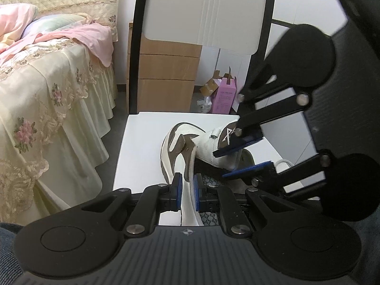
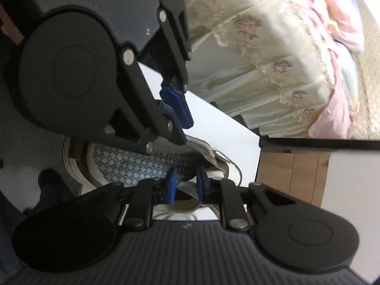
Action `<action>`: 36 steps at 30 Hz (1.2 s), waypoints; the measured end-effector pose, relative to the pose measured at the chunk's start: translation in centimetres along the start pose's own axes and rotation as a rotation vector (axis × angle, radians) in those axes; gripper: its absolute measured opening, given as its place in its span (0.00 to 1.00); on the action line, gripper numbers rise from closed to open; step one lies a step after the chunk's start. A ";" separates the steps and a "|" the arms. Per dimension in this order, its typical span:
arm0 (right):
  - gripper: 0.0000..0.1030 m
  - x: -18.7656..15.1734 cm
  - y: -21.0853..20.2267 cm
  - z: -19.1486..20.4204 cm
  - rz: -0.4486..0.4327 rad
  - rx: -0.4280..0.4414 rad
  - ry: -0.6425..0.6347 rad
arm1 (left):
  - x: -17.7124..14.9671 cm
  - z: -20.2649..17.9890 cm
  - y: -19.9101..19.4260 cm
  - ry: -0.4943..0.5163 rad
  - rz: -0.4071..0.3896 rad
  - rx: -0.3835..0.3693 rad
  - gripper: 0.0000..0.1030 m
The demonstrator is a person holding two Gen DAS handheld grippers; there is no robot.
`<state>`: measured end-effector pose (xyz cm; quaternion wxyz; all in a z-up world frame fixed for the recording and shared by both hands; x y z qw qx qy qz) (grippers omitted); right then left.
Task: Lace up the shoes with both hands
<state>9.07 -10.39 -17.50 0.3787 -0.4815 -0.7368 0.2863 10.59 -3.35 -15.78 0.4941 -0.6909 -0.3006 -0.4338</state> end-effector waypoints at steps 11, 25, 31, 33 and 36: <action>0.19 -2.1 -4.9 -2.0 -0.150 -0.151 0.651 | -0.4 -0.5 0.3 0.026 -0.005 0.019 0.12; 0.22 -8.4 -4.0 -0.8 -0.267 -0.359 1.482 | -0.9 -1.1 0.5 0.062 -0.016 0.043 0.12; 0.27 -9.1 -3.5 -0.6 -0.357 -0.369 1.599 | -1.2 -1.3 0.6 0.084 -0.017 0.052 0.12; 0.29 -9.2 -3.5 -0.7 -0.367 -0.393 1.604 | -1.3 -1.3 0.7 0.091 -0.014 0.055 0.12; 0.29 -9.5 -2.7 -0.6 -0.364 -0.395 1.600 | -1.4 -1.4 0.8 0.096 -0.012 0.057 0.12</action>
Point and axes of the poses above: each gripper's, at about its wrist camera, not at the fingertips, and y roughly the way its jaws point, z to its left, x to its top, the point moved 7 cm from there along y, roughly the way its jaws point, and after that the axes turned 13 degrees about -z, right-handed, at the moved point
